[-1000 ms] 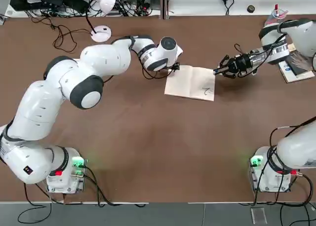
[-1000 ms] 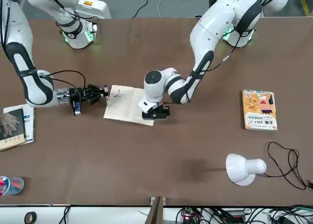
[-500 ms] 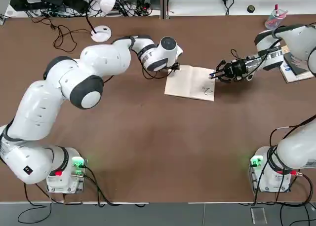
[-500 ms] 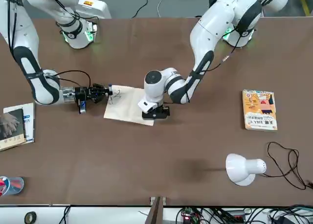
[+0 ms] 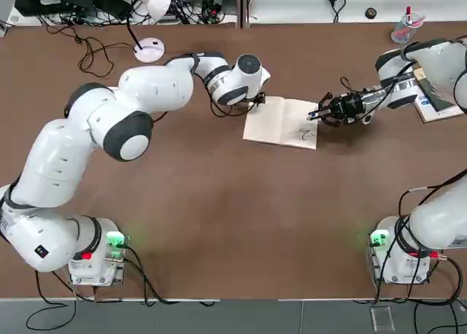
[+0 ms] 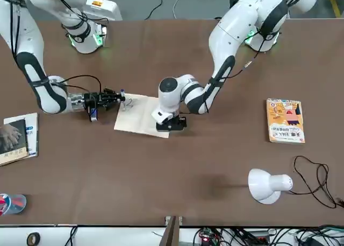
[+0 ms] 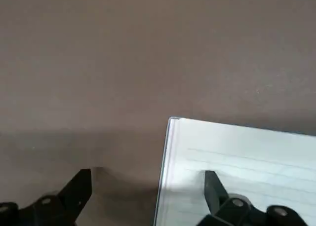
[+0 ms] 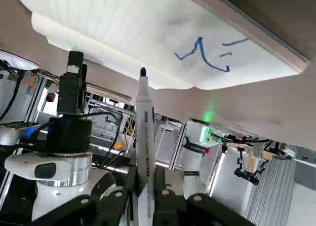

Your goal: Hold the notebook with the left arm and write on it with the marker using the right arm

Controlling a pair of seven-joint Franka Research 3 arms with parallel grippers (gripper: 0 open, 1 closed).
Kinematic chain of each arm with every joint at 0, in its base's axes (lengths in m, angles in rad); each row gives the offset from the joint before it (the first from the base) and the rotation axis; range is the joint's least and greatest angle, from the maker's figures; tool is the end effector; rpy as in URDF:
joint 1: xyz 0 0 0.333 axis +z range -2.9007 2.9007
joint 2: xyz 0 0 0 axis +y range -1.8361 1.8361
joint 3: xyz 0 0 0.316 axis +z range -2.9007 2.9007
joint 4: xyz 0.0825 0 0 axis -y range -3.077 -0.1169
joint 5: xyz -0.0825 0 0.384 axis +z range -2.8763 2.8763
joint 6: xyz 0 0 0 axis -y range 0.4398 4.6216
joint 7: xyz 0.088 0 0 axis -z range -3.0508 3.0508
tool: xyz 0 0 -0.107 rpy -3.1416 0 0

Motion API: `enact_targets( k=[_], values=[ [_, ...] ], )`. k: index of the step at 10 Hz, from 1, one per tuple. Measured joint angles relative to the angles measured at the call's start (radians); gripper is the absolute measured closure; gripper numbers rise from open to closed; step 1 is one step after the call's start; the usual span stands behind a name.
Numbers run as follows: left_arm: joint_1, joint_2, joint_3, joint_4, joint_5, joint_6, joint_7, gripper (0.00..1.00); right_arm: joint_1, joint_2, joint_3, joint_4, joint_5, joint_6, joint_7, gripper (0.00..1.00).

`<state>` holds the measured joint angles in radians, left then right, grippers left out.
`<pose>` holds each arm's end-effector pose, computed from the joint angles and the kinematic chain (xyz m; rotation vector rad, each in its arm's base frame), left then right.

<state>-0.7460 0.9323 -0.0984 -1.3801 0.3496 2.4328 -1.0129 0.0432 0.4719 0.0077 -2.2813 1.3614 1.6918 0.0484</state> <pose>0.5058 -0.5438 0.1632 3.1217 -0.0602 0.3295 0.4532 0.1170 0.1528 -1.6327 0.9276 1.0196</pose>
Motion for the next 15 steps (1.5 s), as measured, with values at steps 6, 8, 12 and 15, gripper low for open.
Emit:
enact_targets(
  k=[6, 8, 12, 15],
  values=[
    [0.0, 0.0, 0.0, 0.0, 0.0, 0.0, 0.0, 0.0, 0.001, 0.005, 0.0, -0.013, 0.001, 0.06, -0.059, 0.83],
    [0.0, 0.0, 0.0, 0.0, 0.0, 0.0, 0.0, 0.0, 0.002, 0.011, 0.0, -0.016, 0.001, 0.071, -0.079, 0.83],
    [0.0, 0.0, 0.0, 0.0, 0.0, 0.0, 0.0, 0.0, 0.007, 0.016, 0.0, -0.017, 0.001, 0.085, -0.094, 0.83],
    [0.0, 0.0, 0.0, 0.0, 0.0, 0.0, 0.0, 0.0, 0.008, 0.019, 0.0, -0.018, 0.001, 0.086, -0.099, 0.83]
  ],
)
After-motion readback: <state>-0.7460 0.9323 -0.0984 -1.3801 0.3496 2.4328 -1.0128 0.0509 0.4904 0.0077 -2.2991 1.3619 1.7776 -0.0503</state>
